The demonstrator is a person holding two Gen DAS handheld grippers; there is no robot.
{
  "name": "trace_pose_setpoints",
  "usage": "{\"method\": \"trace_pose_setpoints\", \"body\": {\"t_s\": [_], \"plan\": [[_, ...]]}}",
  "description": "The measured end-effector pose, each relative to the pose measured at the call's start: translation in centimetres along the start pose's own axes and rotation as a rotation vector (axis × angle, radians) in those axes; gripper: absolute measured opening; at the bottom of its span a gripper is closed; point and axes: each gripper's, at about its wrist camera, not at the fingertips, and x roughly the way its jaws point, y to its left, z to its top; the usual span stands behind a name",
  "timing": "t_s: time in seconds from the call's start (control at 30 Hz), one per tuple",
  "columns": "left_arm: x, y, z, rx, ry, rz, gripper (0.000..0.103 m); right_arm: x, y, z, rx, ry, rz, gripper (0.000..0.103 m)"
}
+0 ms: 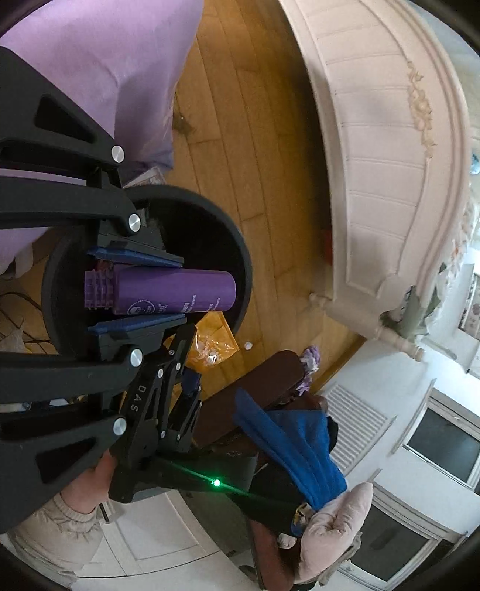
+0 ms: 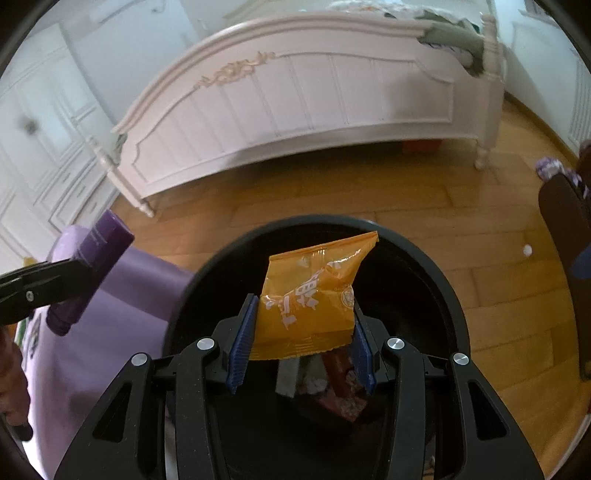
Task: Collect trash
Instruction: 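Open both grippers to drop the bottle and wrapper into the bin, then move both open grippers back to the table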
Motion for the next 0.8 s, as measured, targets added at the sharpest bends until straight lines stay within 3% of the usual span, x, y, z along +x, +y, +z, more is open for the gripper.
{"method": "trace_pose_setpoints", "body": {"t_s": [0.1, 0.17, 0.23, 0.3, 0.37, 0.47, 0.57, 0.8], "plan": [[0.5, -0.4, 0.1, 0.011, 0.023, -0.006, 0.027, 0.2, -0.6, -0.2, 0.008, 0.011, -0.006, 0.047], [0.7, -0.8, 0.0, 0.030, 0.030, 0.012, 0.028, 0.3, -1.0, -0.1, 0.027, 0.017, -0.004, 0.060], [0.7, -1.0, 0.2, 0.037, 0.032, 0.017, 0.039, -0.1, -1.4, -0.2, 0.052, 0.003, 0.006, 0.071], [0.1, -0.7, 0.1, 0.017, 0.008, 0.019, 0.066, -0.7, -1.4, -0.4, 0.058, -0.006, 0.007, 0.073], [-0.5, -0.5, 0.1, -0.003, -0.021, 0.029, 0.071, -1.0, -1.3, -0.4, 0.054, -0.012, 0.005, 0.073], [-1.6, -0.1, 0.1, -0.023, -0.045, 0.035, 0.071, -1.5, -0.6, -0.5, 0.053, -0.020, 0.019, 0.073], [-3.9, 0.2, -0.5, -0.031, -0.096, 0.058, 0.078, -2.2, 1.1, -0.5, 0.032, -0.034, 0.046, 0.073], [-10.1, 1.6, -2.6, -0.062, -0.225, 0.155, 0.084, -3.9, 8.0, 0.4, -0.082, -0.075, 0.134, 0.073]]}}
